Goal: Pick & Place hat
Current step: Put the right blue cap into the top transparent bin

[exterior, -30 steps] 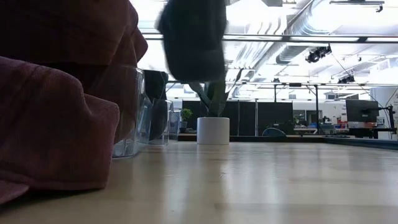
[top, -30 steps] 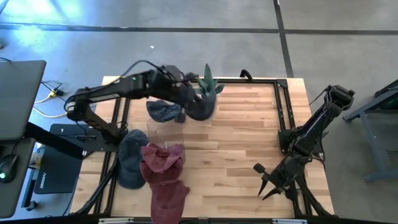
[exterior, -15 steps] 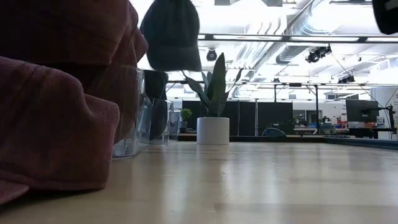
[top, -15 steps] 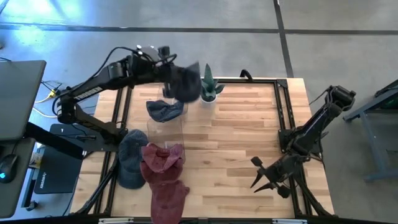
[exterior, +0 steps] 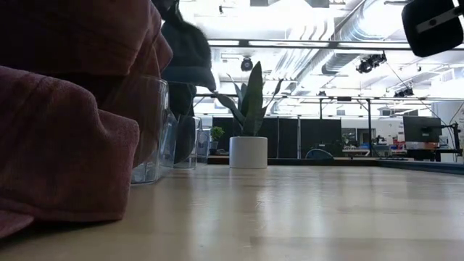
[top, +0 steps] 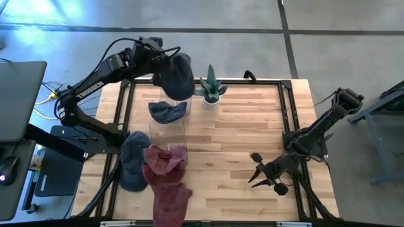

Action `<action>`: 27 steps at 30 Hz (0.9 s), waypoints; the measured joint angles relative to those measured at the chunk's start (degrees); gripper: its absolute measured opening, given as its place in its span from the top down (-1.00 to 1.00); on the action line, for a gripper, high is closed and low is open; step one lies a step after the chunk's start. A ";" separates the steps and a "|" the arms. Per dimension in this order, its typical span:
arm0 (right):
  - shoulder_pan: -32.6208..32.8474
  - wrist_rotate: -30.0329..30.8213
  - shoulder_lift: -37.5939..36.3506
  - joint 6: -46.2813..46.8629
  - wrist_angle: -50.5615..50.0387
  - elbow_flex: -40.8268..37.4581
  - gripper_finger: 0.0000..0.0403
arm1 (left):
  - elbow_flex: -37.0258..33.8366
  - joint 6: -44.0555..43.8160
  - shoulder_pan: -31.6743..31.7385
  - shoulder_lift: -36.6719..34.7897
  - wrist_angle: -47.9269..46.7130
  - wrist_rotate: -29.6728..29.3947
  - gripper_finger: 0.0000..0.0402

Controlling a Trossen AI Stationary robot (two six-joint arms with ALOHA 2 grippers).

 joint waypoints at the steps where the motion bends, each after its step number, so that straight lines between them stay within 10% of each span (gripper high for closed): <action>1: -0.30 -0.62 0.00 0.00 0.02 0.00 0.55 | -0.18 -1.10 0.25 0.02 -1.20 -0.16 0.98; 9: -0.78 -1.36 0.00 0.24 0.00 0.00 0.55 | -5.25 0.36 0.09 0.15 -0.65 -12.58 0.98; 27: -0.78 -0.13 0.00 -1.05 0.07 0.00 0.55 | -5.23 7.78 -2.16 -2.38 6.86 -18.59 0.98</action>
